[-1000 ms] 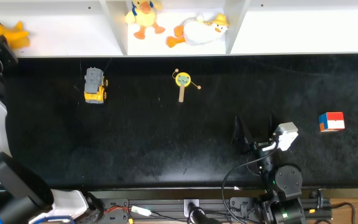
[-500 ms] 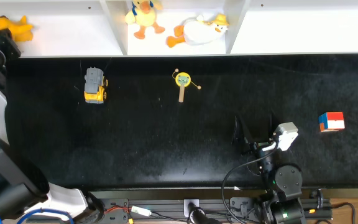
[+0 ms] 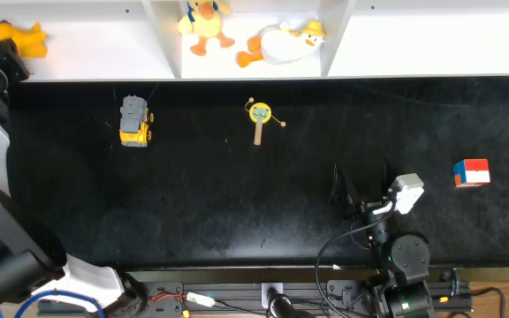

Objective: Store Toys

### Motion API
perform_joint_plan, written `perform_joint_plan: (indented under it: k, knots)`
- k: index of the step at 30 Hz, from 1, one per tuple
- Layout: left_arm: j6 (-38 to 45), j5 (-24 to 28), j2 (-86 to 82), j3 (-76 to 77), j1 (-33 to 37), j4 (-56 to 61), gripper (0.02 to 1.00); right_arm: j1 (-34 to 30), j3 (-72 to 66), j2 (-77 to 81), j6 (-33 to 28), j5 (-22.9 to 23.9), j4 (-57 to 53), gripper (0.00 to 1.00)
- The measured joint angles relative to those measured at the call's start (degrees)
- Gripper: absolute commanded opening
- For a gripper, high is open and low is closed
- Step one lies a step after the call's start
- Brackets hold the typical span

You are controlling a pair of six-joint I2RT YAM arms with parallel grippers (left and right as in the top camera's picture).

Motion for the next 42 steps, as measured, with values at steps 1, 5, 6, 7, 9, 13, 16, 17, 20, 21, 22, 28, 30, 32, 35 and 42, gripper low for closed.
perform_joint_plan:
  k: [1,5,6,7,9,13,16,17,20,21,22,28,30,32,35,42]
  knots:
    - [0.0,0.0,0.0,0.0,0.0,0.6,0.316,0.0,0.0,0.0,0.0,0.0,0.0,0.996]
    - [0.0,0.0,0.2,0.0,-0.1,2.2,0.415,0.0,0.0,0.0,0.0,0.0,0.0,0.996]
    - [0.2,0.0,0.2,0.0,-0.1,2.3,0.448,0.0,0.0,0.0,0.0,0.0,0.0,0.996]
    - [0.2,0.0,0.2,0.0,-0.2,2.4,0.481,0.0,0.0,0.0,0.0,0.0,0.0,0.996]
    - [0.4,0.0,0.4,0.0,-0.4,2.8,0.553,0.0,0.0,0.0,0.0,0.0,0.0,0.993]
    - [0.7,0.0,0.4,0.0,-1.0,3.1,0.660,0.0,0.0,0.0,0.0,0.0,0.0,0.993]
    - [0.7,0.0,0.7,0.0,-1.4,3.4,0.691,0.0,0.0,0.0,0.0,0.0,0.0,0.993]
    - [0.7,0.0,0.8,0.0,-1.5,3.5,0.702,0.0,0.0,0.0,0.0,0.0,0.0,0.996]
    - [0.8,0.0,1.3,0.0,-1.5,3.7,0.801,0.0,0.0,0.0,0.0,0.0,0.0,0.996]
    - [0.9,0.0,1.4,0.0,-1.5,3.8,0.829,0.0,0.0,0.0,0.0,0.0,0.0,0.993]
    - [0.9,0.0,1.5,0.0,-1.5,3.8,0.849,0.0,0.0,0.0,0.0,0.0,0.0,0.996]
    - [0.9,0.0,1.6,0.0,-1.5,4.3,0.985,0.0,0.0,0.0,0.0,0.0,0.0,0.996]
    - [0.9,0.0,1.6,0.0,-1.5,4.3,0.998,0.0,0.0,0.0,0.0,0.0,0.0,0.996]
    - [0.9,0.0,1.6,0.0,-1.5,3.7,0.998,0.0,0.0,0.0,0.0,0.0,0.0,0.996]
    - [0.9,0.0,1.1,0.0,-1.5,-0.1,0.998,0.0,0.0,0.0,0.0,0.0,0.0,0.996]
    - [2.7,-0.2,-8.0,0.0,-1.5,-16.0,0.998,0.0,0.0,0.0,0.0,0.0,0.0,0.996]
